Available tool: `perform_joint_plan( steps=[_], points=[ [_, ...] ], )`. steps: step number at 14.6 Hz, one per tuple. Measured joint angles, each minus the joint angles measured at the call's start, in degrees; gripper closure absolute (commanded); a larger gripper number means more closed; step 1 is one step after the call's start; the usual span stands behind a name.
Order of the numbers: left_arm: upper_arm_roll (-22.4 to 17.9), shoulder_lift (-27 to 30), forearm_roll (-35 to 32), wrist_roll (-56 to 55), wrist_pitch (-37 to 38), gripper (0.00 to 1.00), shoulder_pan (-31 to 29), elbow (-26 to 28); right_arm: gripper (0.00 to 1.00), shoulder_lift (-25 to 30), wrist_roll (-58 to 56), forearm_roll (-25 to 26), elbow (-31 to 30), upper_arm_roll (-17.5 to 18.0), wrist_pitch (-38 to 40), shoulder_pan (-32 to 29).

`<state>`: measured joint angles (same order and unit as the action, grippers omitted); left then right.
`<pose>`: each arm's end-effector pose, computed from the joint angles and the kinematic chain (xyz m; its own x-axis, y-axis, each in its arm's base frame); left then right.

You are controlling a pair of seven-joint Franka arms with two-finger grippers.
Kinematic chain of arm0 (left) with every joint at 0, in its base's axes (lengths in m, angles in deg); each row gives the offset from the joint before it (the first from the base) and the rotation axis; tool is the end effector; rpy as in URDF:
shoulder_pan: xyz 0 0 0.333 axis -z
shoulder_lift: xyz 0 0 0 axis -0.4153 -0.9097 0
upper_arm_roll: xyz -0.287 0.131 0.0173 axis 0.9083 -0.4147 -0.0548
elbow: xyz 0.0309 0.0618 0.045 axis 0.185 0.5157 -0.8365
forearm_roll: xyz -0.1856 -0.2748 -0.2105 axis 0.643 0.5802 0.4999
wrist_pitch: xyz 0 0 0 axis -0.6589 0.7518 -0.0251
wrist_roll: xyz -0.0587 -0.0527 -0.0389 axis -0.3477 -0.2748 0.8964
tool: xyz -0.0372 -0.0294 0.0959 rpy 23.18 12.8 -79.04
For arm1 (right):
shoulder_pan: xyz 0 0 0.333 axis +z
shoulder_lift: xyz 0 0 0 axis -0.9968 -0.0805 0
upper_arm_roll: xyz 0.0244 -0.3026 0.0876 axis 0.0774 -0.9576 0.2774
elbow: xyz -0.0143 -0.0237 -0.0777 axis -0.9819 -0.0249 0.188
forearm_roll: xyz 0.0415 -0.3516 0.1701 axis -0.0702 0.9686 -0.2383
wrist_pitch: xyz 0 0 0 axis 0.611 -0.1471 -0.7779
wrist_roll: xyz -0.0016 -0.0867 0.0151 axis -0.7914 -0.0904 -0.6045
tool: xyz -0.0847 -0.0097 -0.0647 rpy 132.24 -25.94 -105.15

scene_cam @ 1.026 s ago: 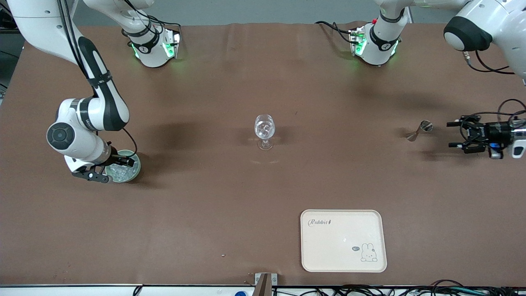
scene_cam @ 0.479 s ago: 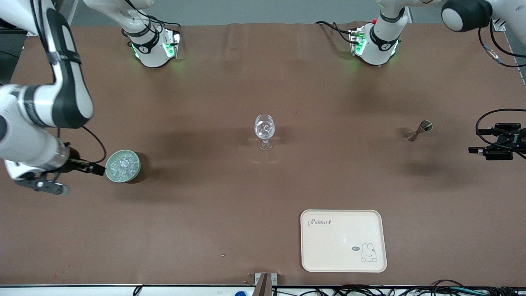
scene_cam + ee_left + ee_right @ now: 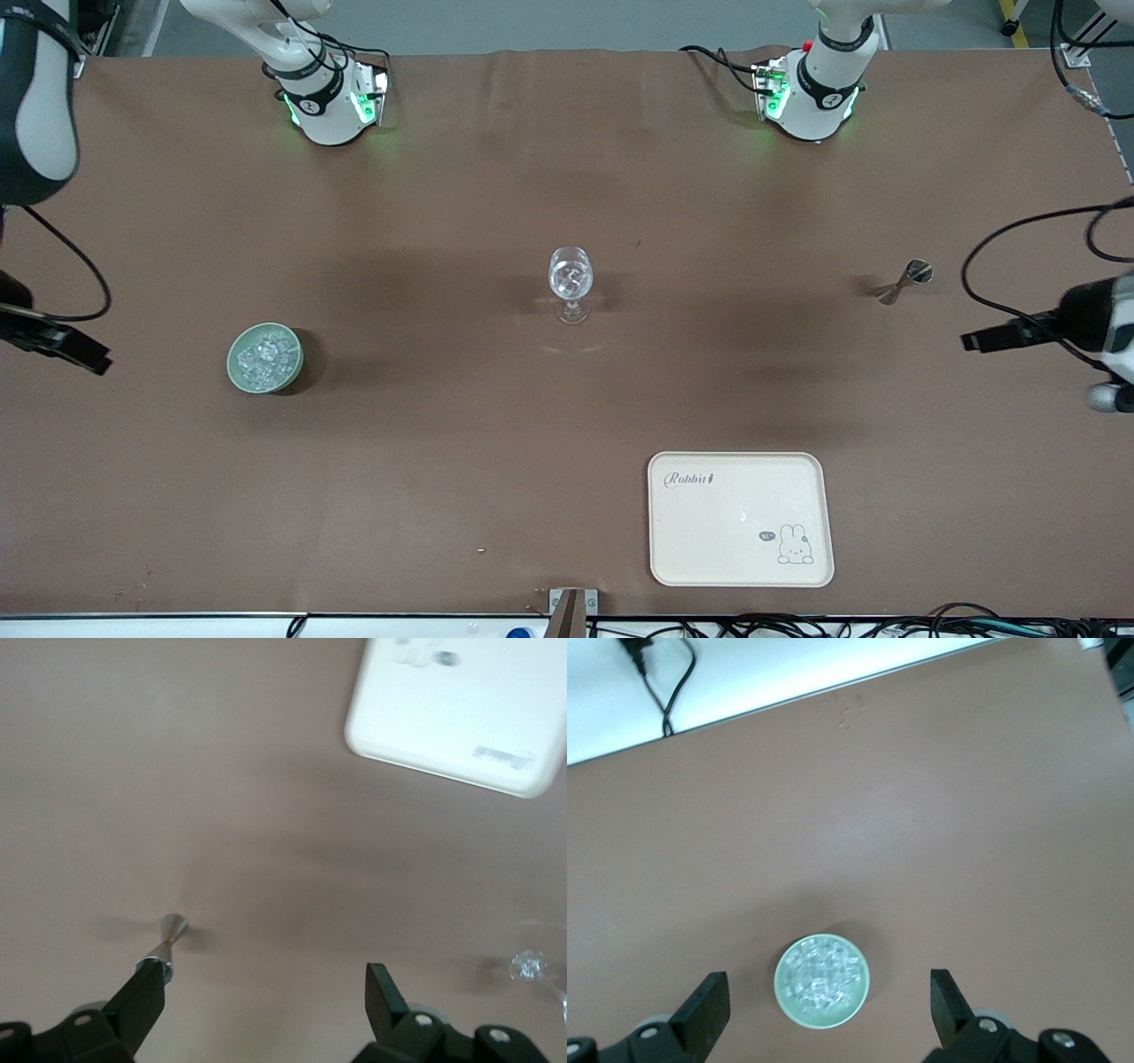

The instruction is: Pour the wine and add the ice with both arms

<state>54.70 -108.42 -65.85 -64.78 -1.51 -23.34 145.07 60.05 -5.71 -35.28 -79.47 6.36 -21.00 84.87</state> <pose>0.6565 -0.0073 0.5285 0.9786 0.1500 -0.1411 0.1645 -0.9816 0.0970 0.6462 -0.0646 0.5733 0.9313 -0.3145 0.1837 -0.3350 -0.9376 0.0932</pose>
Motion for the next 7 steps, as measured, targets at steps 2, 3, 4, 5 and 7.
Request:
perform_joint_plan(
  steps=[2,3,4,5,7],
  points=[
    [1.9,1.6,-0.7,0.1,-0.7,0.00,0.2,0.0,0.00,-0.1,0.0,0.6,1.0,-0.1,0.0,-1.7],
    [2.3,2.4,-0.7,0.4,-0.7,0.00,0.1,0.0,0.00,-0.2,0.0,0.8,1.5,-0.2,0.0,-2.8],
    [2.5,3.4,-0.8,0.7,-0.8,0.00,0.1,0.0,0.00,-0.1,0.0,0.9,2.0,-0.3,0.0,-4.2],
    [2.7,4.9,-1.3,0.9,-0.7,0.00,0.1,0.0,0.00,-0.2,0.0,0.9,2.4,-0.4,0.0,-6.0],
    [3.5,9.3,-2.4,1.0,0.6,0.00,0.2,0.6,0.00,0.0,0.0,0.9,3.2,-0.7,1.0,-10.2]
  ],
)
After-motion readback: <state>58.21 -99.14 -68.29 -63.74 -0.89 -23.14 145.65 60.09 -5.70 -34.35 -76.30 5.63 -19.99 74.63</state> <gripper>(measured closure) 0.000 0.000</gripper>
